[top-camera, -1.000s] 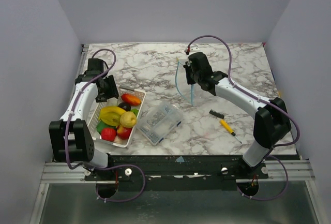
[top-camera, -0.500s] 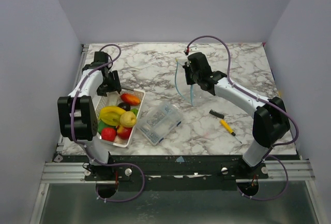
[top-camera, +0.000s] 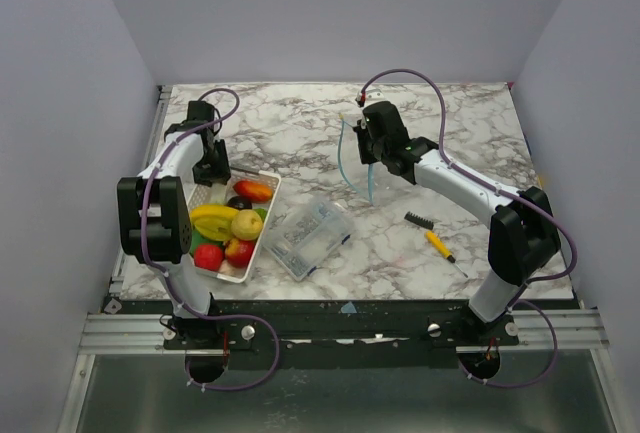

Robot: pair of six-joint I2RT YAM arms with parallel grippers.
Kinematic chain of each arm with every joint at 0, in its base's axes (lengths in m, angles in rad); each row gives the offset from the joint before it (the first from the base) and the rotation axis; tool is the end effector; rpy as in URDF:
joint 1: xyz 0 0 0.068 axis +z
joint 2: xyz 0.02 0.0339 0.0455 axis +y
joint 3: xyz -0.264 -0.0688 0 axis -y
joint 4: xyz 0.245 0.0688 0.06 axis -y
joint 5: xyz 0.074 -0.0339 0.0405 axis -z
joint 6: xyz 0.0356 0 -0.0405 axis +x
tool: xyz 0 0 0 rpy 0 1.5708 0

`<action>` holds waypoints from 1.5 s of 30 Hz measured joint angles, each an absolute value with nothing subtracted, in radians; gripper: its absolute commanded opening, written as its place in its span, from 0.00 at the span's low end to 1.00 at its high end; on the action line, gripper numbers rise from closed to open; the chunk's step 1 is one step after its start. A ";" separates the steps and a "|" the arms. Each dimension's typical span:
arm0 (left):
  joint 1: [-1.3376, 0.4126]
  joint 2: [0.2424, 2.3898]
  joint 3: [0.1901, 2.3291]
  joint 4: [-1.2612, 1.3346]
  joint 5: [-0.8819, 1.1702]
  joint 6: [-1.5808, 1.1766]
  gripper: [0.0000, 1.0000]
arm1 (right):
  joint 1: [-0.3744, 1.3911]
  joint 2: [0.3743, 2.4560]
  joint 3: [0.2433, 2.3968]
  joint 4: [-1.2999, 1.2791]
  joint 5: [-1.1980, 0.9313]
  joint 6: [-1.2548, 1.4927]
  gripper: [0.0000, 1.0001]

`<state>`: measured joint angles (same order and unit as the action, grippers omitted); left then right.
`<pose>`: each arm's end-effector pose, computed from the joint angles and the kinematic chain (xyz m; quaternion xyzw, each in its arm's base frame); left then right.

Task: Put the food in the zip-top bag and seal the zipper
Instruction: Pick up the fake vegetable from the bin.

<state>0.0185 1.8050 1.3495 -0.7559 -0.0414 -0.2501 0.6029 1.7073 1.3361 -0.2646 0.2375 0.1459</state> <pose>0.3661 0.0082 0.2138 -0.1354 0.9743 -0.0004 0.1798 0.3288 0.2162 0.2776 -0.1488 0.8755 0.0652 0.4552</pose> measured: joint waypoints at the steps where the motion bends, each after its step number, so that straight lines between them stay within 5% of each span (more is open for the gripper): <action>1: 0.019 1.805 1.348 -0.749 -0.046 -0.251 0.32 | 0.603 1.707 1.336 -0.265 0.237 0.146 0.01; 28: 0.016 1.560 1.328 -0.652 -0.164 -0.247 0.02 | 0.603 1.710 1.341 -0.283 0.236 0.149 0.01; 45: 0.016 1.429 1.322 -0.566 -0.115 -0.223 0.00 | 0.603 1.723 1.357 -0.289 0.223 0.149 0.00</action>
<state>0.0162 1.4288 1.3220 -0.5659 -0.1150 -0.2226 0.6029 1.7226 1.3571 -0.2890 0.2226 0.1490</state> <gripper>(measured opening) 0.316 0.006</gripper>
